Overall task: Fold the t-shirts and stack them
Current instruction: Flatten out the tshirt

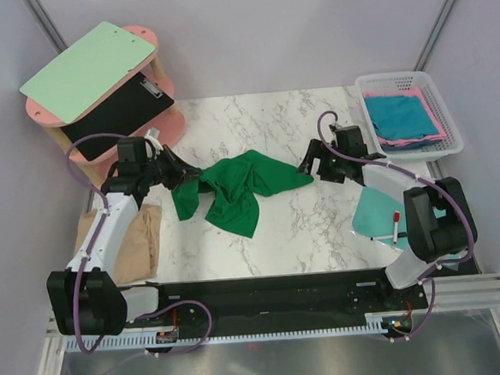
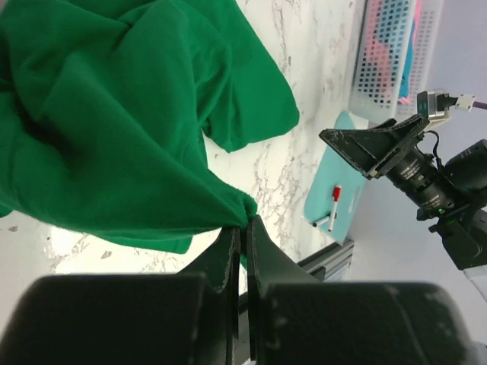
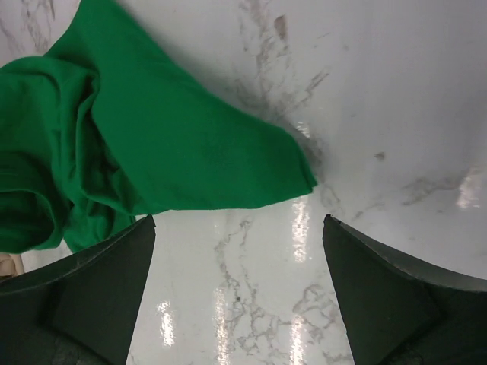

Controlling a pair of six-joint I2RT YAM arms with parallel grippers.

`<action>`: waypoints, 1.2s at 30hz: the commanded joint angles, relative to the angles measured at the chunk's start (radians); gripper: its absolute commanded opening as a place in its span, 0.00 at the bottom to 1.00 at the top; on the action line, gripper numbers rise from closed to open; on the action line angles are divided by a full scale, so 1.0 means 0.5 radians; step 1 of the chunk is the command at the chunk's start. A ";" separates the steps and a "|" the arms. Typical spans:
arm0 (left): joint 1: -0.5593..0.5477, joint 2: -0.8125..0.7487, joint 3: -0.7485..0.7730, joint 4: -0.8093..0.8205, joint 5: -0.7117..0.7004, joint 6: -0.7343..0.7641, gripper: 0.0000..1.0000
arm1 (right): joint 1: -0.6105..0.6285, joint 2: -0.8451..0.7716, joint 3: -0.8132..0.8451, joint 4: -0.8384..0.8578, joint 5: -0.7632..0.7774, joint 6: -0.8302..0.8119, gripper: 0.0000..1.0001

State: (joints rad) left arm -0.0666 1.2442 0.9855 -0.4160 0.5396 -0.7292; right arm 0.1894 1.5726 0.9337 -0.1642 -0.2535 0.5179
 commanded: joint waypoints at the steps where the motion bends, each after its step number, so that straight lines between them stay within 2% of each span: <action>1: 0.007 -0.092 0.063 0.050 -0.067 0.164 0.02 | 0.109 0.186 -0.002 0.313 -0.174 0.179 0.98; 5: 0.010 -0.101 0.091 0.016 -0.091 0.191 0.02 | 0.152 0.428 0.096 0.283 -0.073 0.222 0.97; 8: 0.010 -0.114 0.109 -0.002 -0.110 0.210 0.02 | 0.167 0.518 0.148 0.249 0.007 0.213 0.90; 9: 0.010 -0.114 0.112 -0.002 -0.116 0.210 0.02 | 0.170 0.530 0.157 0.252 0.013 0.210 0.76; 11: 0.010 -0.117 0.115 -0.006 -0.128 0.225 0.02 | 0.180 0.576 0.173 0.279 -0.002 0.201 0.62; 12: 0.010 -0.114 0.121 -0.009 -0.134 0.231 0.02 | 0.183 0.579 0.176 0.282 -0.008 0.201 0.44; 14: 0.013 -0.108 0.127 -0.015 -0.134 0.246 0.02 | 0.189 0.564 0.167 0.304 0.007 0.201 0.24; 15: 0.013 -0.111 0.137 -0.024 -0.134 0.253 0.02 | 0.192 0.543 0.158 0.310 0.022 0.201 0.07; 16: 0.013 -0.111 0.146 -0.030 -0.131 0.274 0.02 | 0.189 0.509 0.136 0.313 0.044 0.195 0.00; 21: 0.017 -0.199 0.256 -0.116 -0.171 0.403 0.02 | 0.189 0.037 0.075 0.209 0.362 0.078 0.00; 27: 0.026 -0.432 0.446 -0.288 -0.468 0.559 0.02 | 0.189 -0.721 0.108 -0.012 0.831 -0.091 0.00; 31: 0.026 -0.565 0.462 -0.349 -0.496 0.611 0.02 | 0.189 -1.107 0.160 -0.193 0.866 -0.125 0.00; 36: 0.026 -0.727 0.425 -0.450 -0.456 0.664 0.02 | 0.189 -1.399 0.176 -0.386 0.762 -0.128 0.00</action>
State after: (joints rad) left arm -0.0601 0.9222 1.1881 -0.5900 0.3294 -0.4690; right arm 0.2840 0.9337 1.0042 -0.2352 0.1223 0.4782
